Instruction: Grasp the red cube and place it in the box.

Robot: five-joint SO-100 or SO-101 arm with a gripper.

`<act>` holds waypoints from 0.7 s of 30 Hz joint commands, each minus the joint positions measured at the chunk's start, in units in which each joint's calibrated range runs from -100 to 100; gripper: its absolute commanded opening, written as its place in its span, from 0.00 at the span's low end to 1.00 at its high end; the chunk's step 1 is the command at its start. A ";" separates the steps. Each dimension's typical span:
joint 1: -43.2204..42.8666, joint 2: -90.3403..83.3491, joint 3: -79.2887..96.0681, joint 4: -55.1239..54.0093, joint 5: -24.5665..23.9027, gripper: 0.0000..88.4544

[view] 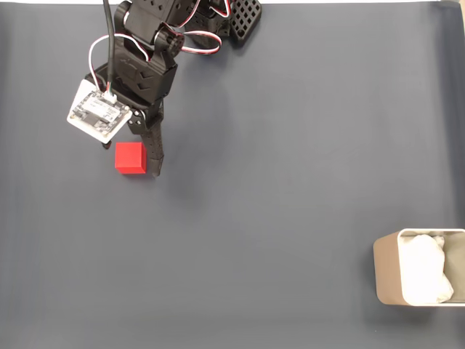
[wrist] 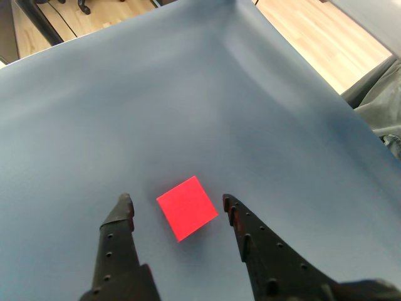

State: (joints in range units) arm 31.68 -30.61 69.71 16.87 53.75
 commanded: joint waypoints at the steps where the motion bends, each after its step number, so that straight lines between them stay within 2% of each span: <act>1: -0.78 0.20 0.36 -2.03 -0.39 0.38; 21: -1.56 7.74 0.45 -8.67 0.24 0.39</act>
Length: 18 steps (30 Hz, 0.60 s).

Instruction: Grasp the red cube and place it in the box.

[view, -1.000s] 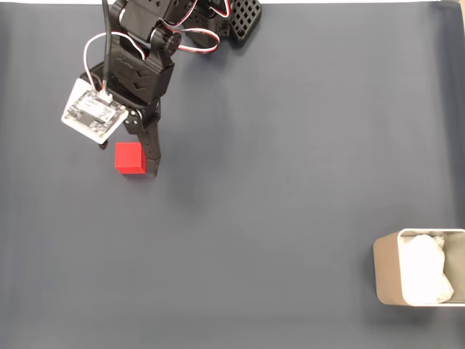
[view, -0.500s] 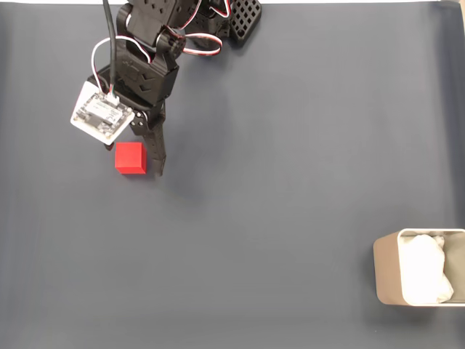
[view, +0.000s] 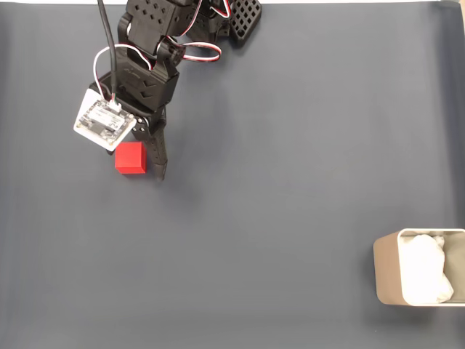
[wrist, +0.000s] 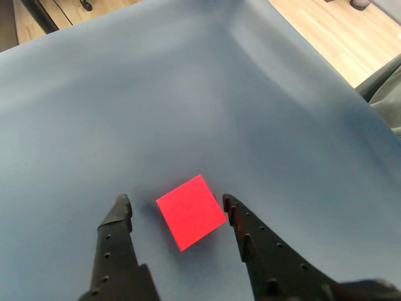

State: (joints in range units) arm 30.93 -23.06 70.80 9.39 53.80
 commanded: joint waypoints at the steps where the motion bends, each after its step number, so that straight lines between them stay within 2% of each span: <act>1: -0.96 0.44 -0.72 -1.27 0.20 0.39; 18: -2.45 -1.12 -0.08 -0.29 0.24 0.39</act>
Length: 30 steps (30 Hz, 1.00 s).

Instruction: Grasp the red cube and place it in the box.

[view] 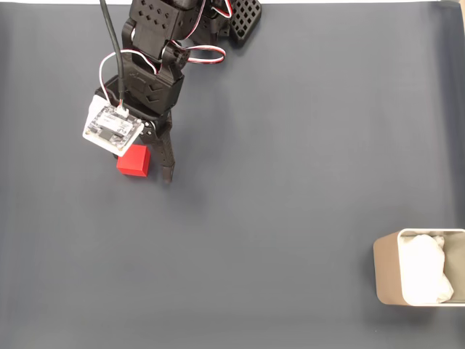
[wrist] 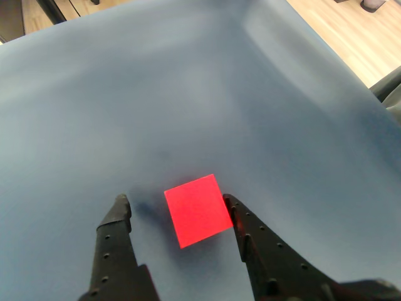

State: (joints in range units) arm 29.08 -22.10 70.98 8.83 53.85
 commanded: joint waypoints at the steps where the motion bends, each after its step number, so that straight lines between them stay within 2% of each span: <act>1: -0.67 -2.34 -0.26 0.51 0.15 0.39; 30: -3.30 -8.75 4.57 2.81 0.49 0.34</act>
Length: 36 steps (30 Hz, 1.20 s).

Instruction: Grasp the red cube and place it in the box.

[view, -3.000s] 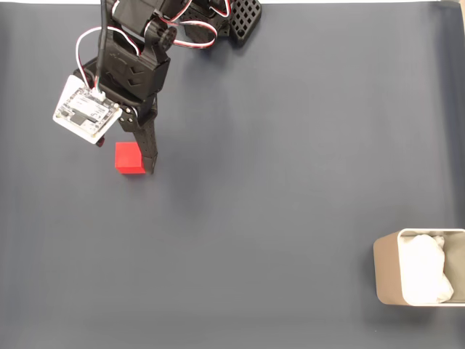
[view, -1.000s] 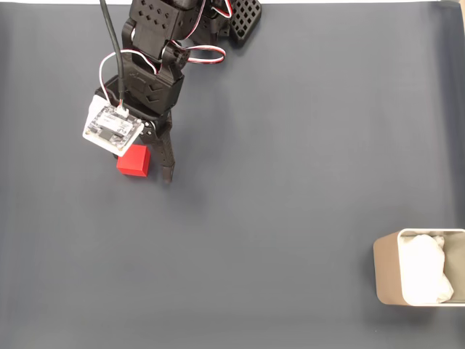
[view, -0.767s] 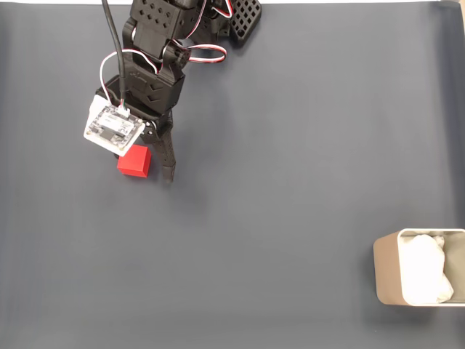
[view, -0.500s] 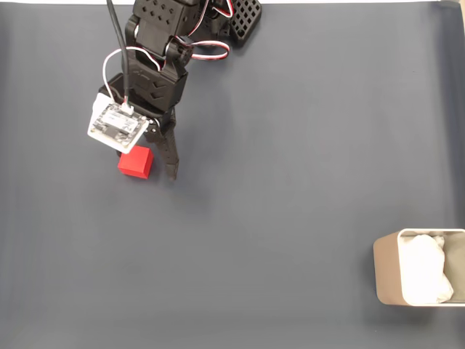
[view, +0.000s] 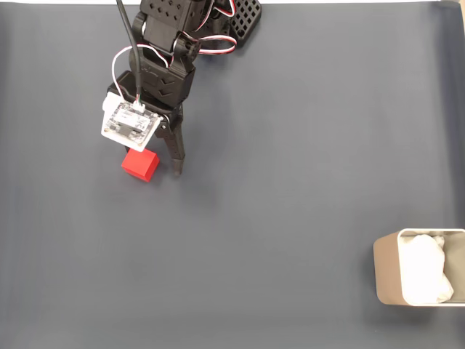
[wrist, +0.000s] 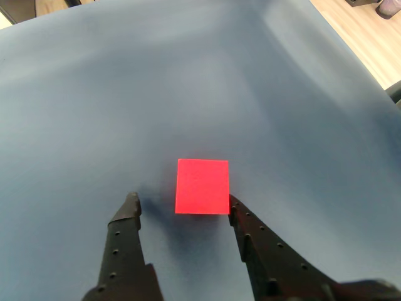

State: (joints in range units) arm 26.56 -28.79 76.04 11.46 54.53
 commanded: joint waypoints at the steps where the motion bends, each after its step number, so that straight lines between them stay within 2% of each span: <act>1: -0.92 -2.06 -0.58 0.18 -0.34 0.34; 16: -1.63 -0.33 -2.86 -3.10 -2.49 0.33; 31: -1.63 1.84 -3.41 -7.36 -2.44 0.16; 36: -1.63 2.71 -3.41 -9.00 -0.68 0.15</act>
State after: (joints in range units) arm 25.37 -26.18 75.23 3.90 52.67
